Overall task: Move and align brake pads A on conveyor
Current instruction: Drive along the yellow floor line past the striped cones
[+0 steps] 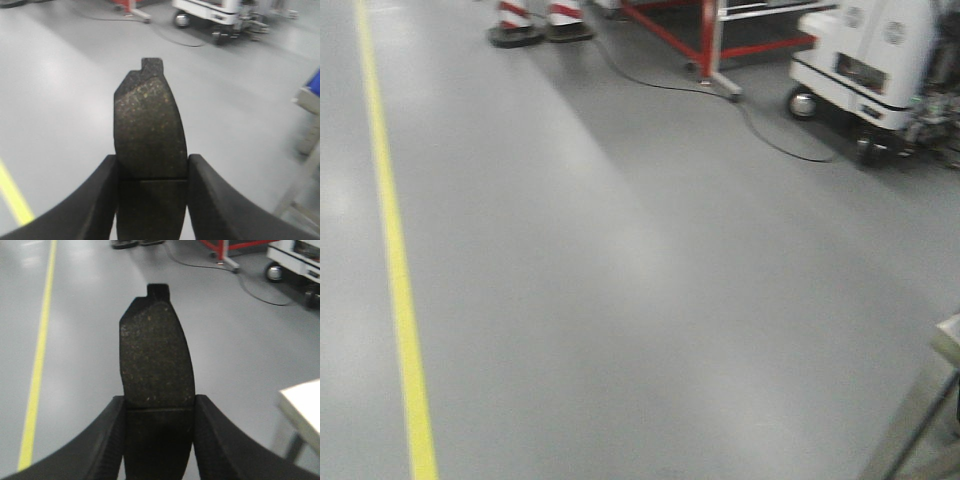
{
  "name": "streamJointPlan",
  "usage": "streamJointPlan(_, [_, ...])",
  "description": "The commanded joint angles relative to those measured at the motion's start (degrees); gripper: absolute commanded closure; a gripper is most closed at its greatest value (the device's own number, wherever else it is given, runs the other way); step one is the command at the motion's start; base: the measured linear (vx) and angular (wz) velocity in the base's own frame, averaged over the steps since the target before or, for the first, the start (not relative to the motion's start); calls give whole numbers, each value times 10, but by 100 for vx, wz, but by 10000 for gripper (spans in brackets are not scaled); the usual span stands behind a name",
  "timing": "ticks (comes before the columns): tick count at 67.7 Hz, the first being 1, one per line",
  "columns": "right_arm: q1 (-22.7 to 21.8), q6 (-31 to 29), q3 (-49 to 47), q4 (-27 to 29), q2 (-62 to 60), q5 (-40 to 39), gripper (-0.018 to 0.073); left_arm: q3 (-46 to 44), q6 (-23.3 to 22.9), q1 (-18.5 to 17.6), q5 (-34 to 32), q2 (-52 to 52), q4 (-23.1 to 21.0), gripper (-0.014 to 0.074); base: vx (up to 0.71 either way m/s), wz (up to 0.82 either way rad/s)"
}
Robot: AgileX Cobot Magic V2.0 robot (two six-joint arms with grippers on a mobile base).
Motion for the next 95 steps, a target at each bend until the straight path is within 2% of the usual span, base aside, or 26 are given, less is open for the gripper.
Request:
streamJointPlan(1, [-3,-2,-18,-5,3,-48,564,-16,0,-1,-49,4,7,602,-14,77])
streamJointPlan(21, [-3,-2,-18,-5,3,-48,564,-16,0,-1,-49,4,7,602,-12,53])
streamJointPlan(50, [-3,-2,-18,-5,3,-48,564,-16,0,-1,-49,4,7,602,2,10])
streamJointPlan(95, [-3,-2,-18,-5,3,-48,564,-16,0,-1,-49,4,7,602,31,27])
